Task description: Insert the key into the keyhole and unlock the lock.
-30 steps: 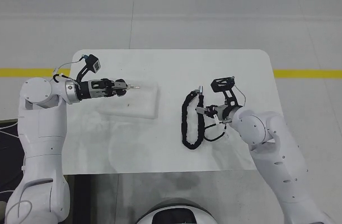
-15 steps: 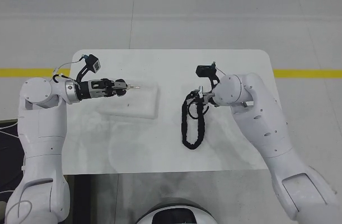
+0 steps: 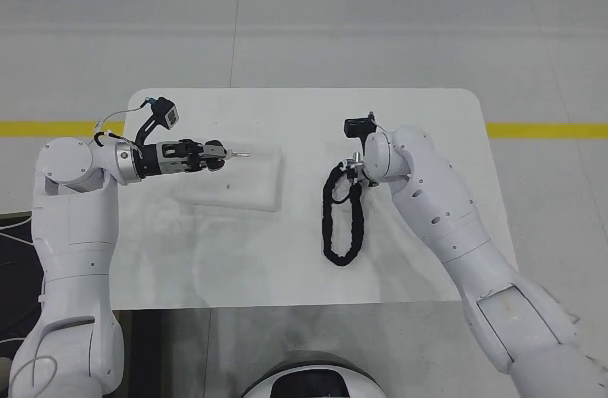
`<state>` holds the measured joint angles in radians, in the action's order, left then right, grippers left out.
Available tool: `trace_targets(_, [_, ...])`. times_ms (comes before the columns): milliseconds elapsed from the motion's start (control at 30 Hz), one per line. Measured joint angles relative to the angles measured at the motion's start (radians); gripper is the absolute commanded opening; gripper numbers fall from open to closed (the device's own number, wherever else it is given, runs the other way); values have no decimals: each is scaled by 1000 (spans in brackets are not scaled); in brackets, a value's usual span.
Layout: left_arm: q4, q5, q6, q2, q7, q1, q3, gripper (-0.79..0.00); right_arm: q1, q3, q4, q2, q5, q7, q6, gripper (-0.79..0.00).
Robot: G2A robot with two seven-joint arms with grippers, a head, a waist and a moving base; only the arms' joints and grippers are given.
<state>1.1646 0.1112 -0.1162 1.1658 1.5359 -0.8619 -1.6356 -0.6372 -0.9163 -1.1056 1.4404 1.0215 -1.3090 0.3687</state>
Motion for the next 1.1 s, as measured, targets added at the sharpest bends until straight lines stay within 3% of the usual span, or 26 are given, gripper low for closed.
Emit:
trace_targets(67, [0,0,0,0,0,0,0,-785,0,-10,15,9,5,5,-5,-440])
trace_targets(100, [0,0,0,0,0,0,0,-785,-2,-18,23,14,5,9,-9,-493])
trace_targets(133, [0,0,0,0,0,0,0,-785,-4,-24,28,18,5,13,-11,-573])
trace_targets(167, [0,0,0,0,0,0,0,-785,-6,-31,33,22,6,19,-13,-776])
trace_targets(433, [0,0,0,0,0,0,0,-785,-46,-129,15,34,-5,26,-58,-785])
trace_targets(800, [0,0,0,0,0,0,0,-785,-158,-385,-237,-24,-200,-84,-217,-785])
trace_targets(1100, [0,0,0,0,0,0,0,-785,-176,-401,-260,-25,-209,-78,-216,-785])
